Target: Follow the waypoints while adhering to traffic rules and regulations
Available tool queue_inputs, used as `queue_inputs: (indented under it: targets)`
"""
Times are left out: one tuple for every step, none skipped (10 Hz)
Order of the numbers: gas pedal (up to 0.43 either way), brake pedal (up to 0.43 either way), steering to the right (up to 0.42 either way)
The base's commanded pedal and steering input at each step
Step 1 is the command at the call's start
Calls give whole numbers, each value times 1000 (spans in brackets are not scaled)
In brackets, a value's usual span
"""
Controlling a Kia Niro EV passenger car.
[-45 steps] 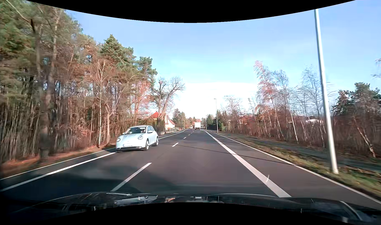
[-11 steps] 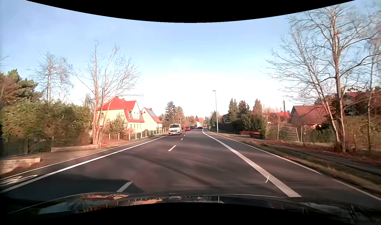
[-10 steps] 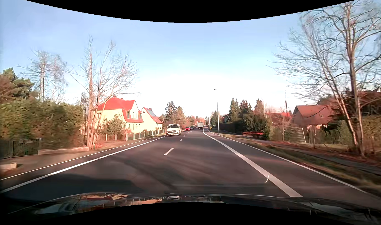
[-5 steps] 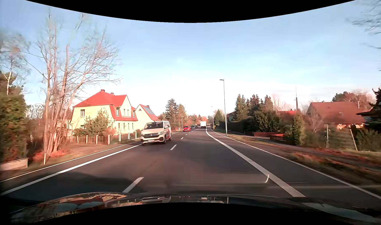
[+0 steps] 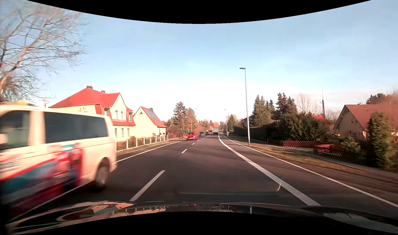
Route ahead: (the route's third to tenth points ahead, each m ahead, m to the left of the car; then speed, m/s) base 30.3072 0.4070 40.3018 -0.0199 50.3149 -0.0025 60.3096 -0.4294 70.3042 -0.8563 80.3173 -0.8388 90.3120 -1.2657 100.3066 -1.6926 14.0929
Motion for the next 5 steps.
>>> queue_inputs:
  targets:
    - [118,0,-11]
    - [118,0,-10]
    - [118,0,-8]
    - [118,0,-5]
    - [118,0,-5]
